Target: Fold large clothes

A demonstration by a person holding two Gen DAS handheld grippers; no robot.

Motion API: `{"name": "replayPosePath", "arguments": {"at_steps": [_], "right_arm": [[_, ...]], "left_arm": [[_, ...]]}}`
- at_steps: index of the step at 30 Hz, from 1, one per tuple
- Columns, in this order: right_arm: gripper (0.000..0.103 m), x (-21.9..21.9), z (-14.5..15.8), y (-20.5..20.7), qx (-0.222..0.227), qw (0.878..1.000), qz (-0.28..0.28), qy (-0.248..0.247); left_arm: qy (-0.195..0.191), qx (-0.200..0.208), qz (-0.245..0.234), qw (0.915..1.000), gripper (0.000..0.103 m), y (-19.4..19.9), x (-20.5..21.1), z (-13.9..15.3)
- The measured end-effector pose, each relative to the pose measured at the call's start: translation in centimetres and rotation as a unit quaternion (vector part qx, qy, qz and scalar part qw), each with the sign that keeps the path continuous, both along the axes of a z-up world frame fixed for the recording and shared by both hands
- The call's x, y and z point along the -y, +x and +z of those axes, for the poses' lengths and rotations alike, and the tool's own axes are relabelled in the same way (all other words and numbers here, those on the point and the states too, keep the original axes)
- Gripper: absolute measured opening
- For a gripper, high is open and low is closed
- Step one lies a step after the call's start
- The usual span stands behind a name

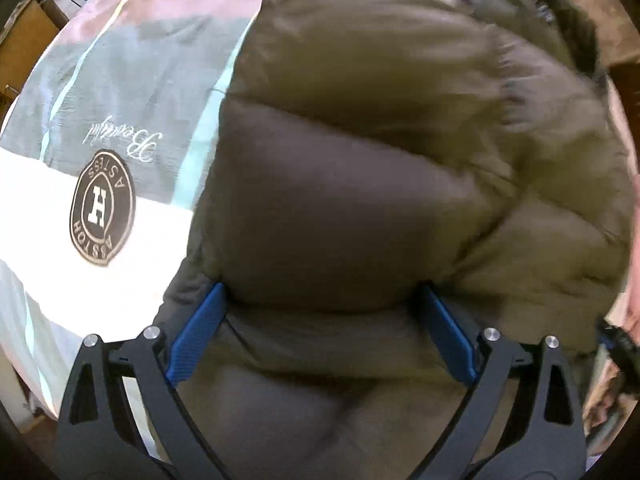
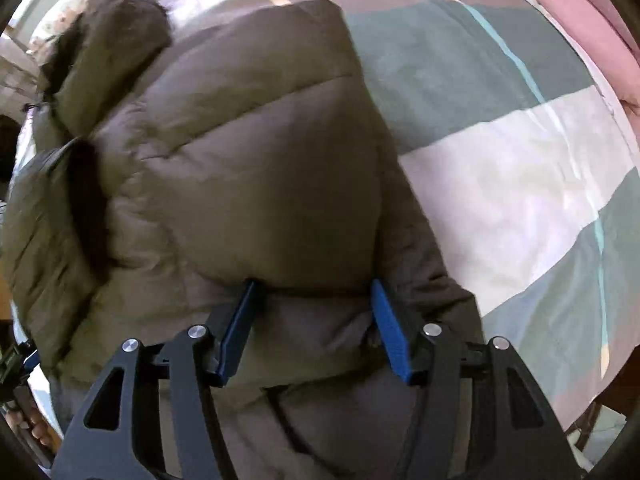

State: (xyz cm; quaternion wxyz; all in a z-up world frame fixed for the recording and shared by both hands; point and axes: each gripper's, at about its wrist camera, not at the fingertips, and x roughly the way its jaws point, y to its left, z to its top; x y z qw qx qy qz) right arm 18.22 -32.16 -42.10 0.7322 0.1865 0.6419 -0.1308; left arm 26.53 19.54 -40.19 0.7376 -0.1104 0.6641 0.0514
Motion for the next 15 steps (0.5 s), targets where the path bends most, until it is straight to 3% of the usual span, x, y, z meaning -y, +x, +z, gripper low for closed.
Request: {"name": "replayPosePath", "arguments": {"at_steps": [4,7,11,15], "right_arm": [[0.060,0.2,1.0,0.3,0.011,1.000,-0.015,-0.004],[0.060,-1.3,3.5,-0.7,0.060,0.998,-0.002,-0.009],[0.061,-4.3,5.9,0.8,0.129,0.991,0.027,0.033],[0.061,-8.5,7.2,1.9,0.158,0.981,0.070,0.085]], "left_arm": [[0.015,0.008,0.016,0.9997,0.098,0.2,-0.5,1.0],[0.019,0.036,0.003,0.9992,0.097,0.1,0.7,3.1],[0.013,0.093,-0.027,0.9952,0.097,0.8,3.0,6.2],[0.019,0.133,-0.058,0.9893,0.097,2.2,5.8,7.7]]}}
